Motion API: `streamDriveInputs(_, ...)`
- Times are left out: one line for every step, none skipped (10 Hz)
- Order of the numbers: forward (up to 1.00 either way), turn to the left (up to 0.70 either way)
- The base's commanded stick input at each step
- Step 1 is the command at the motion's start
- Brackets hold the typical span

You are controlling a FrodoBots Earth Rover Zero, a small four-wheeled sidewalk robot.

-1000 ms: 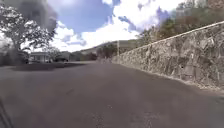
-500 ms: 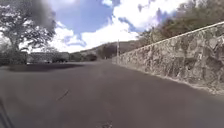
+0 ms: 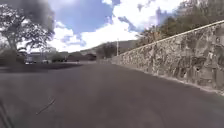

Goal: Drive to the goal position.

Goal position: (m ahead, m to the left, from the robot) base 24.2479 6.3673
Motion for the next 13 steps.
streamDriveInputs(0.7, 0.02)
streamDriveInputs(0.7, 0.01)
streamDriveInputs(0.7, 0.0)
streamDriveInputs(0.7, 0.0)
streamDriveInputs(0.7, 0.0)
streamDriveInputs(0.7, 0.0)
streamDriveInputs(0.7, 0.0)
streamDriveInputs(0.7, 0.0)
streamDriveInputs(0.7, 0.0)
streamDriveInputs(0.7, 0.0)
streamDriveInputs(0.7, 0.0)
streamDriveInputs(0.7, 0.0)
streamDriveInputs(0.7, 0.0)
